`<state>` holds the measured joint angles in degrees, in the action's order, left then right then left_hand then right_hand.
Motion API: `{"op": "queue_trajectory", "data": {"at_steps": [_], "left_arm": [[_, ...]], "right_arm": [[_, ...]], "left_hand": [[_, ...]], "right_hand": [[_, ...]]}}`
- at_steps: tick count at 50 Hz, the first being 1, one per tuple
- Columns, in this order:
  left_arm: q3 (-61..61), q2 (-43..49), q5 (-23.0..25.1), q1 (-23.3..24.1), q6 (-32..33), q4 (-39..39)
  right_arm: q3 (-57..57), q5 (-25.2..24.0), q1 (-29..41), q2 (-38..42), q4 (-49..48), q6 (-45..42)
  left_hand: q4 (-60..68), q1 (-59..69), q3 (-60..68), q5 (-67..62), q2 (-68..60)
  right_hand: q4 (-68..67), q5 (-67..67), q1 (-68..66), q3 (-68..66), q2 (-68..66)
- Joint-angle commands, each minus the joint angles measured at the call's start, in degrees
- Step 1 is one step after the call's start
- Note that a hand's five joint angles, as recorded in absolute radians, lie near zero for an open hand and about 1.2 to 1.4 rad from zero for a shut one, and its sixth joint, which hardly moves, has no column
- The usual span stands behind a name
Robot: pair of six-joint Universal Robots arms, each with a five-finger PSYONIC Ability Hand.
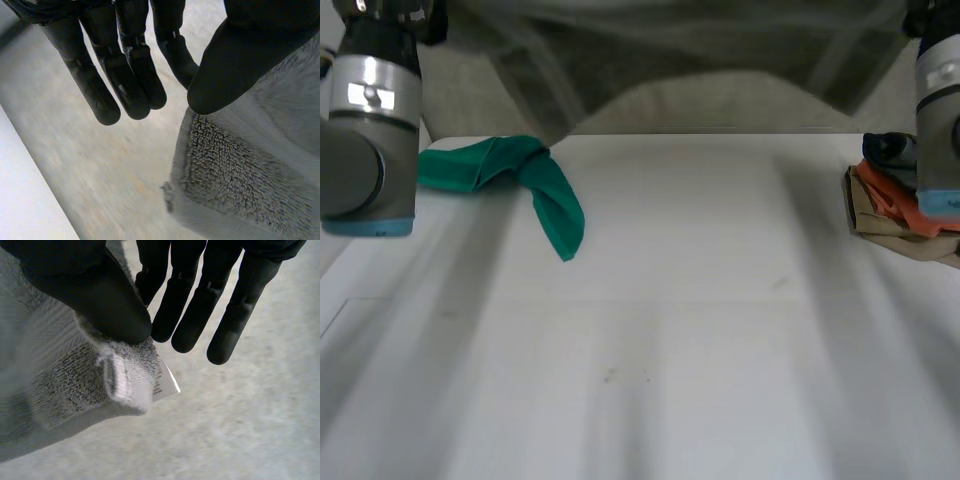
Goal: Fold the laundry.
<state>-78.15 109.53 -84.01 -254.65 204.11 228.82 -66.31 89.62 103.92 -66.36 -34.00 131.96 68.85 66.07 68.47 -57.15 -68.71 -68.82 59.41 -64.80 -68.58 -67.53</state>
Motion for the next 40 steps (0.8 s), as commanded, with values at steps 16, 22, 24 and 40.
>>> {"op": "queue_trajectory", "data": {"at_steps": [16,22,24,40], "left_arm": [[-27.13,-2.64,0.6,-1.02,10.77,-22.43],[-34.61,-12.04,0.43,-1.55,21.05,-41.76],[-37.16,-16.52,0.34,-2.42,24.49,-51.6],[-37.0,-22.18,4.56,-3.66,27.4,-60.0]], "right_arm": [[-6.97,0.29,0.67,13.63,34.41,2.34],[-15.5,0.29,0.4,6.25,46.38,2.16],[-19.62,0.29,0.4,1.26,50.41,1.64],[-33.72,0.38,-3.03,-10.2,55.19,-13.49]], "left_hand": [[11.15,13.93,11.53,-12.85,-11.29],[11.15,13.93,11.53,-12.85,-11.29],[11.15,13.93,11.53,-12.85,-11.29],[11.15,13.93,11.53,-12.85,-11.29]], "right_hand": [[-11.18,10.59,-15.2,-11.42,-12.47],[-11.18,10.59,-15.2,-11.42,-12.47],[-11.18,10.59,-15.2,-11.42,-12.47],[-11.18,10.59,-15.2,-11.42,-12.47]]}}
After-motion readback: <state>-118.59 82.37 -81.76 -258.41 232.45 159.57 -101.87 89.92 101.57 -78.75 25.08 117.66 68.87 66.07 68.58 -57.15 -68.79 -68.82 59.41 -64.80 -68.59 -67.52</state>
